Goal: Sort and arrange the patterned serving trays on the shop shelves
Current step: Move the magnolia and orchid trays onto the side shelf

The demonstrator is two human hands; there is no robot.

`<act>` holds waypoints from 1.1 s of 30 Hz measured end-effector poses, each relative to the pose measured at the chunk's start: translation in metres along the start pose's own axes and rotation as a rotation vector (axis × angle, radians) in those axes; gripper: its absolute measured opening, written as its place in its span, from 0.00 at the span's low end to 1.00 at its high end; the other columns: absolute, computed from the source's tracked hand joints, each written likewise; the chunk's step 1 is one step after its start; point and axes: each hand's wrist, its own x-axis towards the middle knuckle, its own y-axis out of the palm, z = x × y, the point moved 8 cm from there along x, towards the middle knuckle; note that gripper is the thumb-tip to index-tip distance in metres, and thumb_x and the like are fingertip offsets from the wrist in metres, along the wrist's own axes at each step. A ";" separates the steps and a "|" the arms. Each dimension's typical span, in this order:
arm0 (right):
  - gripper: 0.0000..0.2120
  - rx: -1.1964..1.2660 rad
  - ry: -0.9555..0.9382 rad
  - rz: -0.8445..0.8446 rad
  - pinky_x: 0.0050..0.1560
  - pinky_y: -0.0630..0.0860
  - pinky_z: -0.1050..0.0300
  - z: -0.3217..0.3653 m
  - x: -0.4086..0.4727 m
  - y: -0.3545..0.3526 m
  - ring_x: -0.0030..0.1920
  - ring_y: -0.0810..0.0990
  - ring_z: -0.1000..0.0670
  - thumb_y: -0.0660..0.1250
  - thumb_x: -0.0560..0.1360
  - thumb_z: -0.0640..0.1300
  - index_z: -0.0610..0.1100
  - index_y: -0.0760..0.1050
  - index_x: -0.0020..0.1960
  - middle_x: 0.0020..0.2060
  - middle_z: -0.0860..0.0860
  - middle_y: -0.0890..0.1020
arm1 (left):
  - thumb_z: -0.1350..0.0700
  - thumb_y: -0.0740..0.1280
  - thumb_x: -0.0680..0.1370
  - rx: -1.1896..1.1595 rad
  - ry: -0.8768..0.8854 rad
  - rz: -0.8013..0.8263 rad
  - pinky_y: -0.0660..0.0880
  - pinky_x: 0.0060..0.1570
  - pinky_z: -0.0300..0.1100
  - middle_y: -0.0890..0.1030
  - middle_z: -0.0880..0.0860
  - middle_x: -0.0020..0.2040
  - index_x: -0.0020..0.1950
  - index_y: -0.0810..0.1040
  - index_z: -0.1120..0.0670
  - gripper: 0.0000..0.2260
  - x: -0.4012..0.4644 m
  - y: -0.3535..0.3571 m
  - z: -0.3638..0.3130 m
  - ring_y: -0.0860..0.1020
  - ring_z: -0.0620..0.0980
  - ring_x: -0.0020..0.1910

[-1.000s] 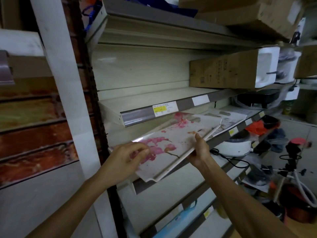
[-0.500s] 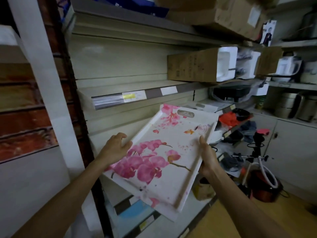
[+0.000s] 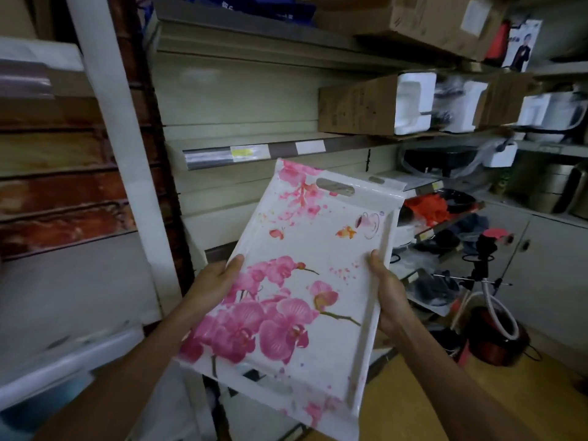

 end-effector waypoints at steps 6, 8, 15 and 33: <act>0.27 -0.023 0.032 0.049 0.61 0.75 0.36 -0.018 -0.014 0.029 0.56 0.82 0.37 0.66 0.75 0.60 0.41 0.76 0.64 0.57 0.41 0.83 | 0.45 0.57 0.82 -0.091 0.007 -0.196 0.72 0.29 0.29 0.83 0.51 0.40 0.49 0.80 0.50 0.16 -0.055 -0.044 0.016 0.78 0.44 0.35; 0.26 -0.044 0.024 0.059 0.59 0.77 0.38 -0.023 -0.016 0.046 0.54 0.83 0.38 0.67 0.74 0.60 0.41 0.77 0.62 0.54 0.42 0.84 | 0.45 0.57 0.82 -0.096 0.014 -0.263 0.70 0.27 0.29 0.81 0.47 0.36 0.47 0.80 0.49 0.15 -0.072 -0.064 0.020 0.77 0.43 0.33; 0.25 -0.024 0.086 0.227 0.62 0.75 0.39 -0.056 -0.029 0.130 0.56 0.82 0.39 0.67 0.74 0.59 0.42 0.77 0.62 0.56 0.41 0.83 | 0.44 0.57 0.81 -0.073 -0.024 -0.392 0.72 0.35 0.38 0.82 0.52 0.35 0.43 0.81 0.56 0.21 -0.128 -0.139 0.053 0.77 0.47 0.33; 0.22 -0.104 0.233 0.507 0.54 0.80 0.45 -0.176 -0.163 0.368 0.52 0.85 0.43 0.63 0.76 0.60 0.45 0.79 0.61 0.53 0.44 0.85 | 0.39 0.58 0.79 -0.123 -0.238 -0.629 0.73 0.35 0.43 0.81 0.53 0.30 0.38 0.82 0.55 0.24 -0.316 -0.347 0.185 0.76 0.49 0.30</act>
